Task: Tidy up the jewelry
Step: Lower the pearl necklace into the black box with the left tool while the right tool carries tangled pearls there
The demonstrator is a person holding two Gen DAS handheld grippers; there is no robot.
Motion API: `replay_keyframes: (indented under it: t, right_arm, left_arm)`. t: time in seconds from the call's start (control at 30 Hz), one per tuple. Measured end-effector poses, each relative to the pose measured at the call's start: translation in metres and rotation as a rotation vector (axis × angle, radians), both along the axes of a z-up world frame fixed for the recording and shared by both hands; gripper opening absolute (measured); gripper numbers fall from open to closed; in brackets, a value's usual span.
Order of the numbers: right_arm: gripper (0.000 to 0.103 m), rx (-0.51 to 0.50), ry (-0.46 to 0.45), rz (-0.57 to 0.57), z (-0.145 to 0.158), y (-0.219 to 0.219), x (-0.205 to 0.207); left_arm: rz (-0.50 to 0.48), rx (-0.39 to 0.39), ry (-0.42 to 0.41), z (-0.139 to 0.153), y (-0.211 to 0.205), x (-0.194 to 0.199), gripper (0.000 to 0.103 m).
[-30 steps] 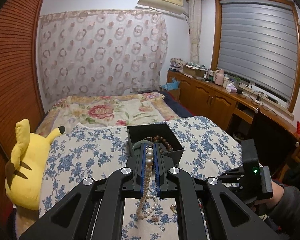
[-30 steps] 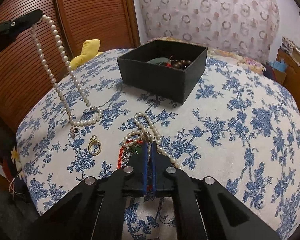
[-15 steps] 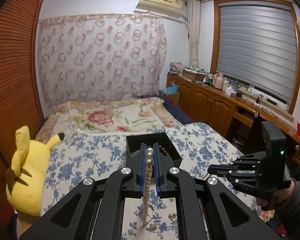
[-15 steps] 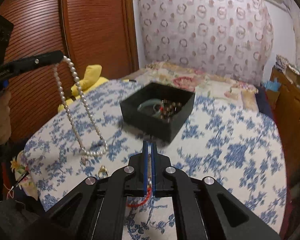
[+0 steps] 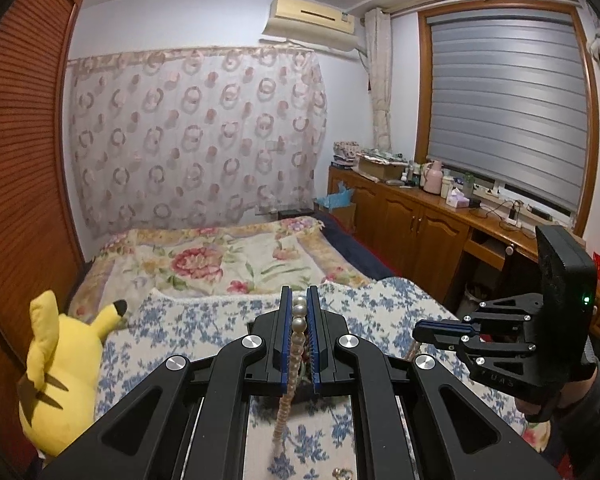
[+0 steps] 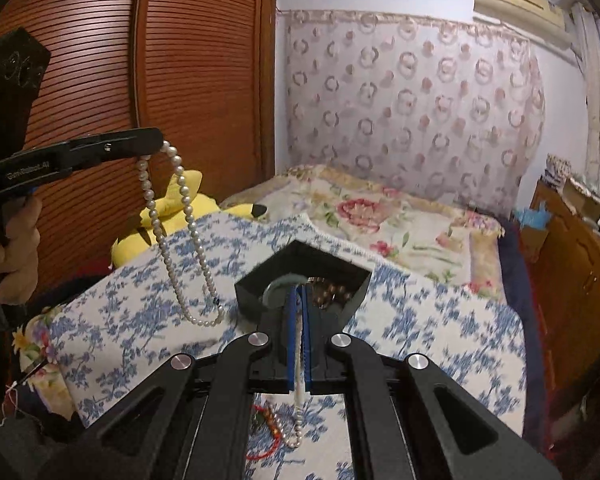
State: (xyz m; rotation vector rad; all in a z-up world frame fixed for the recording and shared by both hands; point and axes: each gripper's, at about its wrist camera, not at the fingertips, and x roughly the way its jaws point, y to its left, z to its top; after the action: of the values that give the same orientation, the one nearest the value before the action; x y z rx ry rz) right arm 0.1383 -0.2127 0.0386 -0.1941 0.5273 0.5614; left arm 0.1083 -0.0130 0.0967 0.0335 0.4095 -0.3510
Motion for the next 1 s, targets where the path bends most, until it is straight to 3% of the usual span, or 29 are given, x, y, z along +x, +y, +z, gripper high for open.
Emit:
replay_keyframes:
  t: [0.2,0.6,0.73,0.87,0.9,0.97,1.0]
  right_arm:
    - [0.003,-0.004,-0.035,-0.007,0.021,0.006,0.013]
    - [0.000,0.000,-0.101,-0.007,0.065,0.017,0.037]
    - [0.000,-0.013,-0.034,-0.008,0.034,0.012,0.042]
    - [0.004,-0.025,0.090,-0.023,-0.026,0.003,0.041]
    - [0.008,-0.035,0.117,-0.023,-0.042,0.002,0.040]
    - [0.030,-0.046,0.176,-0.016,-0.071,0.003,0.039]
    - [0.033,-0.053,0.207,-0.012,-0.084,0.006,0.040]
  left_arm:
    - [0.020,0.034,-0.020,0.015,-0.010,0.019,0.006]
    - [0.042,0.023,-0.013,0.033,-0.015,0.067,0.006]
    - [0.041,0.023,0.020,0.020,-0.014,0.077,0.006]
    - [0.037,0.012,0.054,0.003,-0.011,0.079,0.006]
    - [0.035,0.006,0.061,-0.002,-0.009,0.079,0.006]
    - [0.028,-0.003,0.074,-0.008,-0.007,0.080,0.006]
    - [0.025,-0.003,0.079,-0.011,-0.006,0.080,0.006]
